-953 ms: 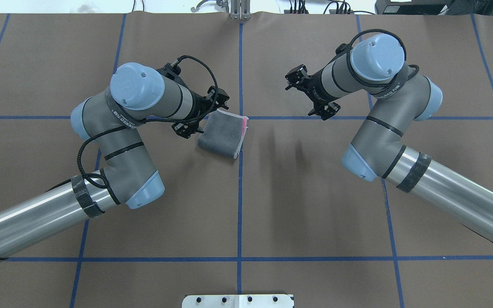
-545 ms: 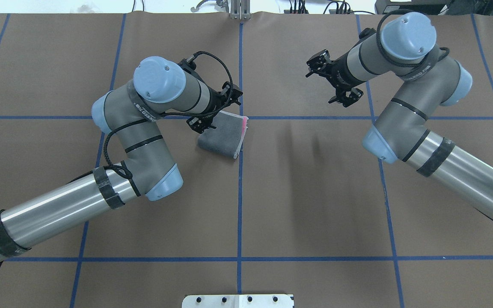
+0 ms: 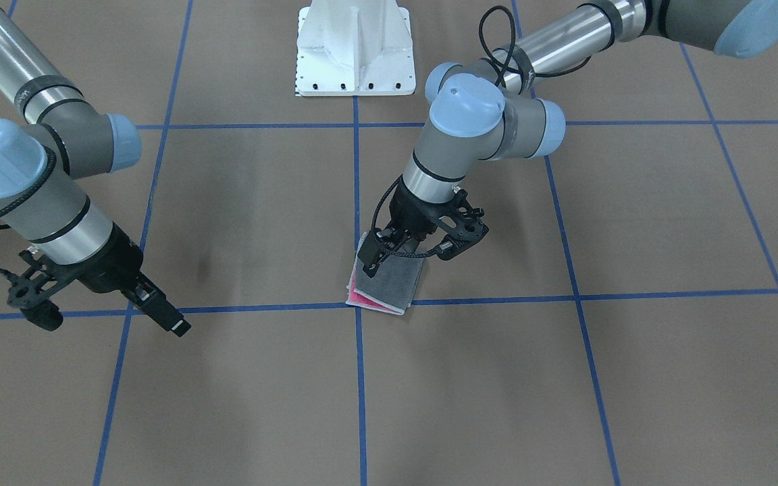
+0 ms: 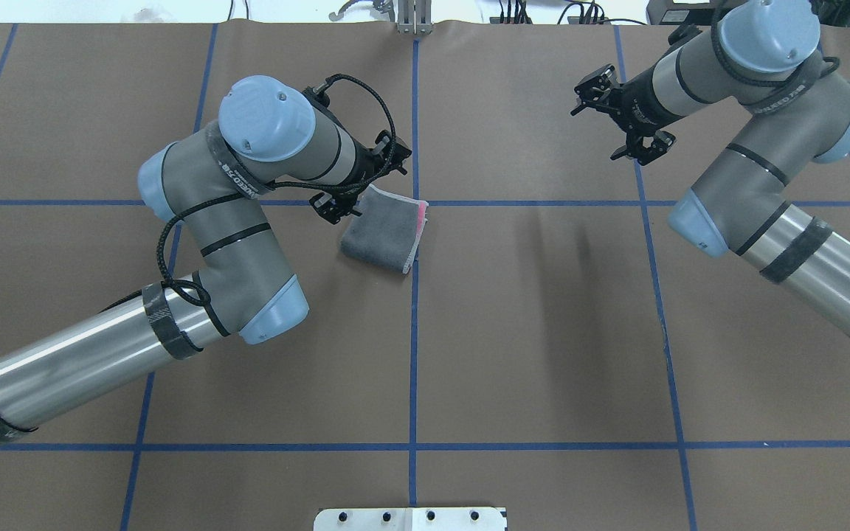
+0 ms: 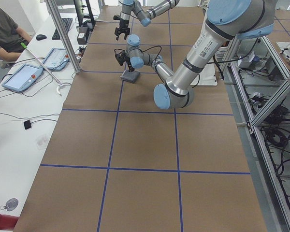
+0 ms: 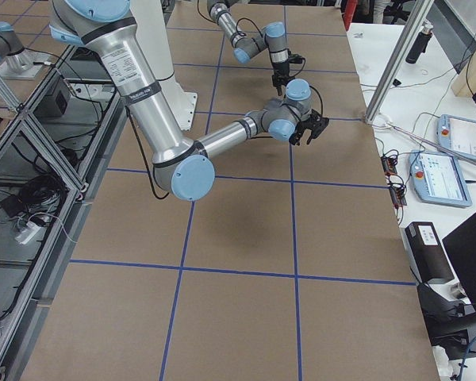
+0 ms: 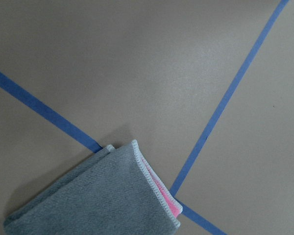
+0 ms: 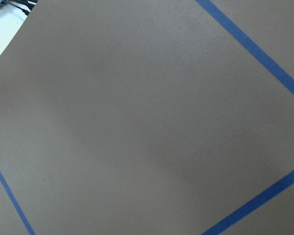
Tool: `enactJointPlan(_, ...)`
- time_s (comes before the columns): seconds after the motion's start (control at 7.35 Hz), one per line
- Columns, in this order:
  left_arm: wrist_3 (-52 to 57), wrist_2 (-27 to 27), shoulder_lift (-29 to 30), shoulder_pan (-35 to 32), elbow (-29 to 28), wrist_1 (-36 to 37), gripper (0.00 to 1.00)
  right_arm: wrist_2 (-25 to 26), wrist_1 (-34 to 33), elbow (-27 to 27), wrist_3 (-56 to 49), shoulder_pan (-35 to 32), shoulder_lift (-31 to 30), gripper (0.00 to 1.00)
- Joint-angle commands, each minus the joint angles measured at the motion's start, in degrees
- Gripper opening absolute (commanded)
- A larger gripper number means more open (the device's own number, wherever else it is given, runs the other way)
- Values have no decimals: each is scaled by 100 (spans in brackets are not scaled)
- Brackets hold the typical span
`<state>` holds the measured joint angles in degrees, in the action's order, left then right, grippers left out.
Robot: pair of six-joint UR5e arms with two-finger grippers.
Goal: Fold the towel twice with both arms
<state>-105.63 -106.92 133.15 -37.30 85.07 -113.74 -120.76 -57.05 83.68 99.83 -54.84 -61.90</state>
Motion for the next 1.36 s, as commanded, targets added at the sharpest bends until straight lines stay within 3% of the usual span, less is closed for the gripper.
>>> enactJointPlan(0.0, 1187, -5, -873, -92, 1278, 597, 99, -420, -8, -18, -1178, -630, -312, 100)
enactJointPlan(0.14, 2108, -13, -1322, -258, 1745, 842, 99, -736, -139, -19, -2308, -964, -514, 100)
enactJointPlan(0.41, 4154, -5, -1799, -688, 2476, 2086, 99, -1028, -604, 52, -4278, -1457, -795, 100)
enactJointPlan(0.54, 5131, -22, -2071, -986, 2618, 2423, 99, -1038, -1250, 60, -5384, -1746, -832, 100)
enactJointPlan(0.68, 5871, -188, -2352, -1346, 2550, 2418, 99, -1038, -2144, 235, -6474, -2010, -806, 100)
enactJointPlan(0.82, 6644, -772, -2503, -1820, 2271, 2383, 99, -1038, -2910, 358, -7364, -2300, -823, 100)
enactJointPlan(0.95, 7409, -1361, -2704, -2338, 2059, 2383, 99, -1038, -3474, 385, -8199, -2547, -876, 100)
enactJointPlan(1.23, 8641, -1778, -3170, -3112, 1987, 2461, 99, -1020, -4399, 386, -9747, -3039, -981, 100)
